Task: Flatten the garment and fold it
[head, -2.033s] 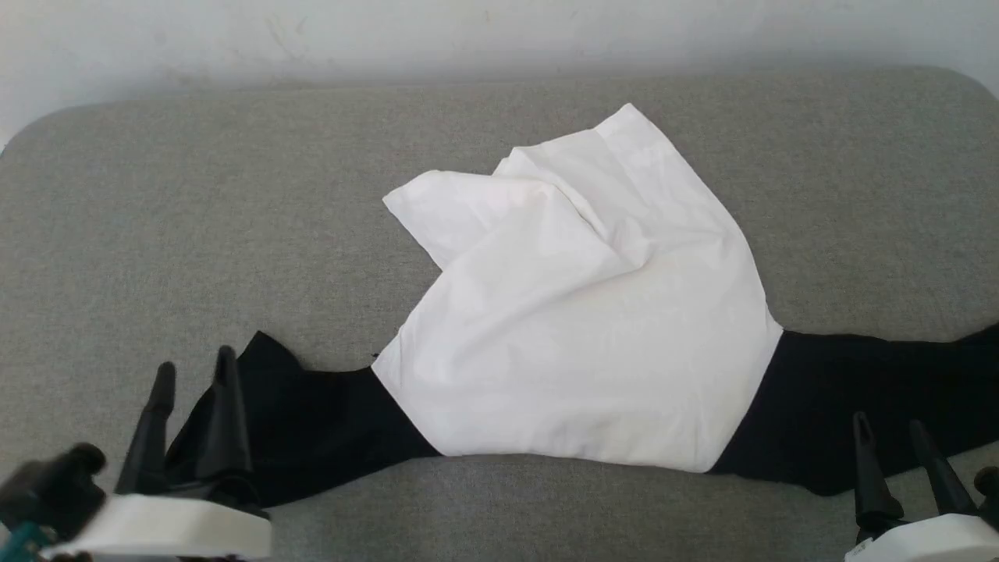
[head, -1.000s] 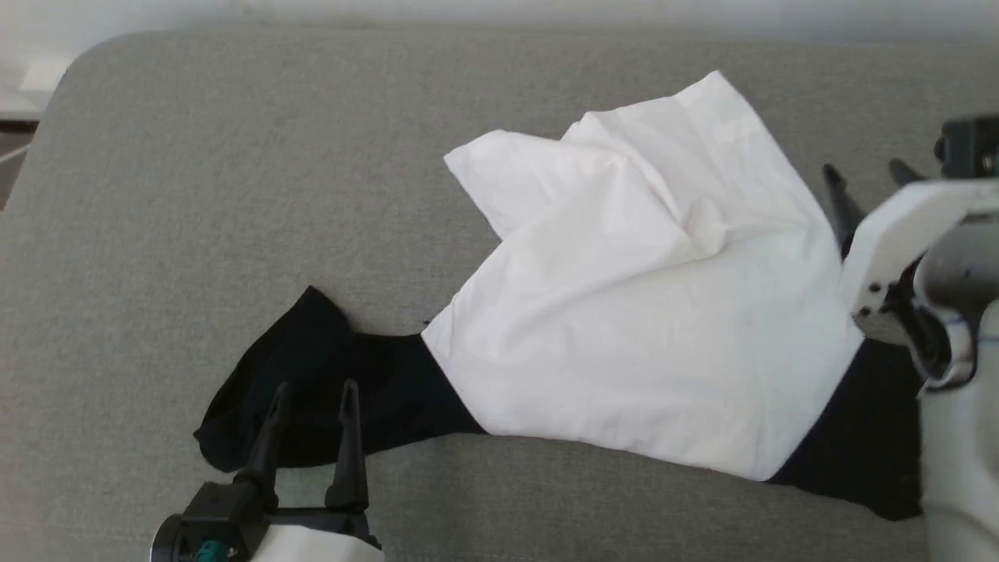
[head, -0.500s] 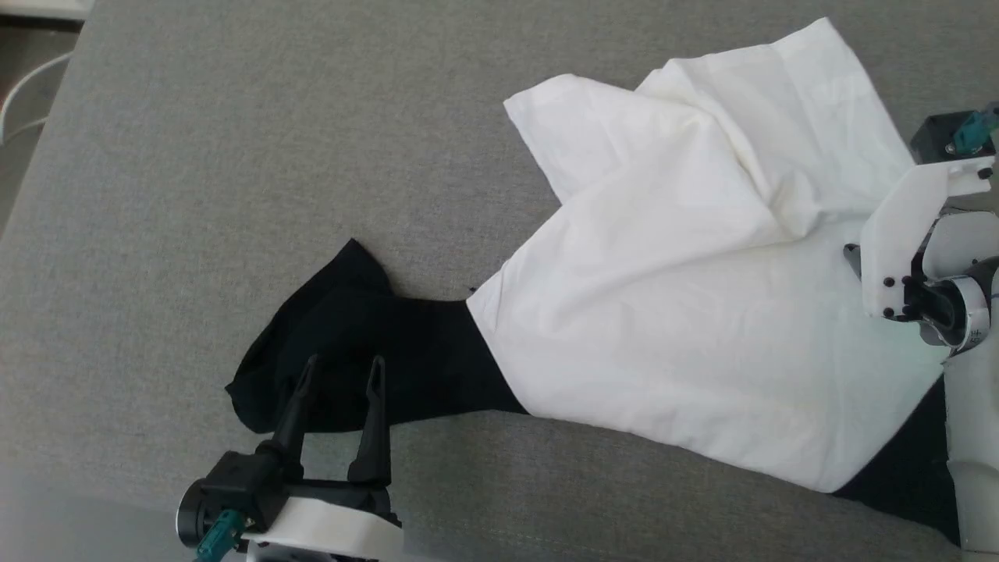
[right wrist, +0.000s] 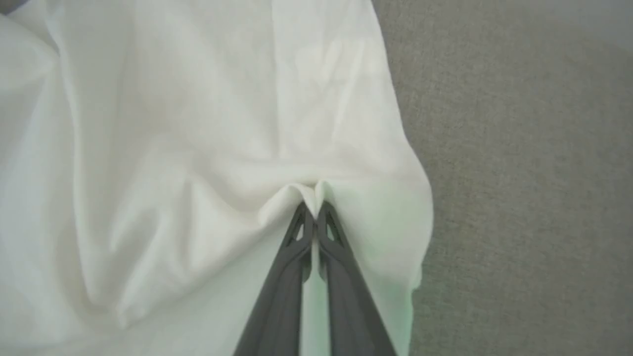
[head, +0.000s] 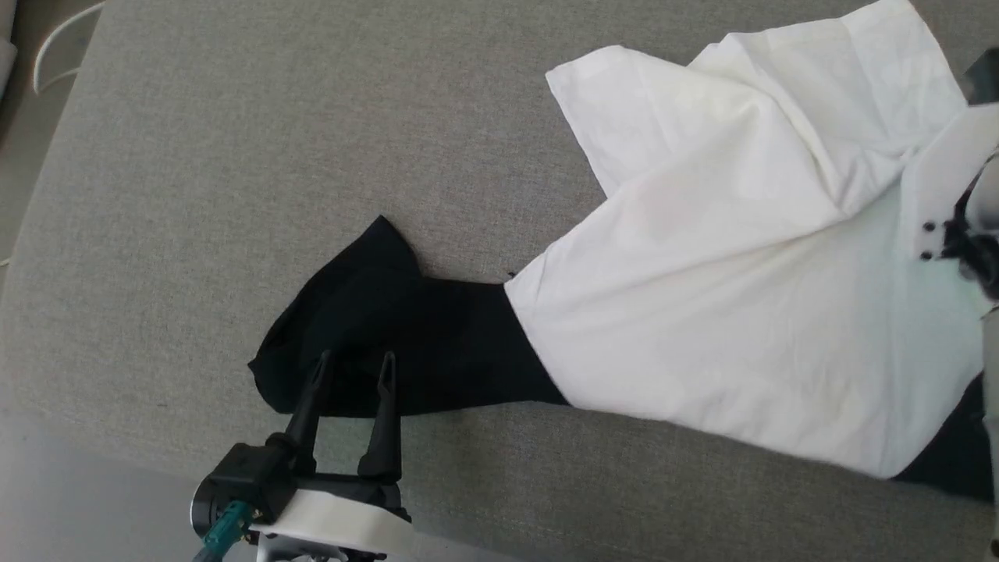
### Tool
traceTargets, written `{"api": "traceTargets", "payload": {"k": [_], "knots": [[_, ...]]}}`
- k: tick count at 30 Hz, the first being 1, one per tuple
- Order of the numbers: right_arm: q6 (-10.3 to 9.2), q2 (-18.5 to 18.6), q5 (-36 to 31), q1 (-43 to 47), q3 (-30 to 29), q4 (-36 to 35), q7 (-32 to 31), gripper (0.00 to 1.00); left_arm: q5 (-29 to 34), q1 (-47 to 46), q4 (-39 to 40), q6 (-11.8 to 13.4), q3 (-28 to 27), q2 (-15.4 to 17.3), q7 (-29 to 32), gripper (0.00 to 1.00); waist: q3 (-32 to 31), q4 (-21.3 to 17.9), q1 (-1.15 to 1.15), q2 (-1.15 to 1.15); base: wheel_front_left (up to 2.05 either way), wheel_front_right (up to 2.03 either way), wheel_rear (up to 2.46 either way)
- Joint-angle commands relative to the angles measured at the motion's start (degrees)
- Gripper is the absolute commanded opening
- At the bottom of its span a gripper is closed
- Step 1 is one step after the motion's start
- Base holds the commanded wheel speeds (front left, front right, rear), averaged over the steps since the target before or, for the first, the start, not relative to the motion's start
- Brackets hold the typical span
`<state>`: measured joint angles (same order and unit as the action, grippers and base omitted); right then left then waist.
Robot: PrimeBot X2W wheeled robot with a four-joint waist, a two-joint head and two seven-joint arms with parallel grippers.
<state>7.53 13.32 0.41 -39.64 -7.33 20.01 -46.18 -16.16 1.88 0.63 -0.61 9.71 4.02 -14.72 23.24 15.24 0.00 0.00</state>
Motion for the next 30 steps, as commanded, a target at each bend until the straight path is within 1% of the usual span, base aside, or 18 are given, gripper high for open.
{"api": "traceTargets", "payload": {"k": [1, 7, 10, 11, 12, 13, 14, 16, 19, 23, 27, 30], "knots": [[-0.04, 0.7, -0.1, -1.6, -0.2, -0.4, 0.6, 0.0, -0.2, -0.9, -0.1, -0.5, 0.0, -0.2, -0.3, 1.0, 0.5, 0.3, 0.0, 0.0, 0.0, 0.0, 0.0], [-0.04, 2.7, -2.6, -8.0, -2.5, -0.9, 3.8, 0.0, -0.7, -2.4, -0.3, -1.7, 0.7, -0.7, -0.3, 1.0, 3.3, 2.7, 0.0, 0.0, 0.0, 0.0, 0.0], [-0.04, 3.5, -5.3, -10.6, -3.1, -0.2, 6.3, 0.0, -0.8, -2.9, -0.7, -2.0, 0.8, -0.8, -0.3, 1.0, 4.6, 4.1, 0.0, 0.0, 0.0, 0.0, 0.0], [-0.04, 3.5, -6.2, -11.1, -3.6, 0.4, 7.0, 0.04, -0.8, -3.1, -0.8, -2.1, 0.8, -0.9, -0.3, 1.0, 4.9, 4.5, 0.0, 0.0, 0.0, 0.0, 0.0], [-0.04, 3.3, -7.1, -11.6, -4.4, 1.2, 7.5, 0.36, -0.7, -3.2, -1.0, -2.2, 0.9, -0.9, -0.3, 1.0, 5.1, 4.9, 0.0, 0.0, 0.0, 0.0, 0.0], [-0.04, 2.9, -7.8, -12.0, -5.3, 2.1, 8.1, 0.8, -0.8, -3.3, -1.1, -2.2, 0.9, -0.9, -0.3, 1.0, 5.3, 5.3, 0.0, 0.0, 0.0, 0.0, 0.0], [-0.04, 2.4, -8.7, -12.3, -6.0, 3.0, 8.8, 1.0, -0.8, -3.5, -1.2, -2.3, 0.9, -0.9, -0.3, 1.0, 5.4, 5.5, 0.0, 0.0, 0.0, 0.0, 0.0], [-0.04, 1.4, -10.3, -12.6, -6.7, 4.8, 9.9, 1.0, -0.8, -3.7, -1.4, -2.4, 0.9, -1.0, -0.3, 1.0, 5.5, 5.5, 0.0, 0.0, 0.0, 0.0, 0.0], [-0.04, -0.6, -10.6, -13.0, -7.3, 6.9, 11.7, 1.0, -0.8, -3.9, -1.6, -2.4, 0.7, -1.0, -0.3, 1.0, 5.0, 4.7, 0.0, 0.0, 0.0, 0.0, 0.0], [-0.04, -2.2, -7.9, -12.4, -6.8, 7.4, 14.9, 1.0, -0.4, -3.6, -1.6, -2.3, 0.4, -1.1, -0.3, 1.0, 2.7, 2.9, 0.0, 0.0, 0.0, 0.0, 0.0], [-0.04, -3.4, -3.1, -8.2, -5.7, 3.9, 18.0, 1.0, 0.3, -2.7, -1.3, -1.9, -0.2, -1.1, -0.3, 1.0, -0.4, 0.7, 0.0, 0.0, 0.0, 0.0, 0.0], [-0.04, -4.1, 0.9, -2.0, -5.4, -1.5, 18.9, 1.0, 1.0, -1.7, -1.0, -1.7, -0.6, -1.1, -0.3, 1.0, -2.7, -0.9, 0.0, 0.0, 0.0, 0.0, 0.0]]}}
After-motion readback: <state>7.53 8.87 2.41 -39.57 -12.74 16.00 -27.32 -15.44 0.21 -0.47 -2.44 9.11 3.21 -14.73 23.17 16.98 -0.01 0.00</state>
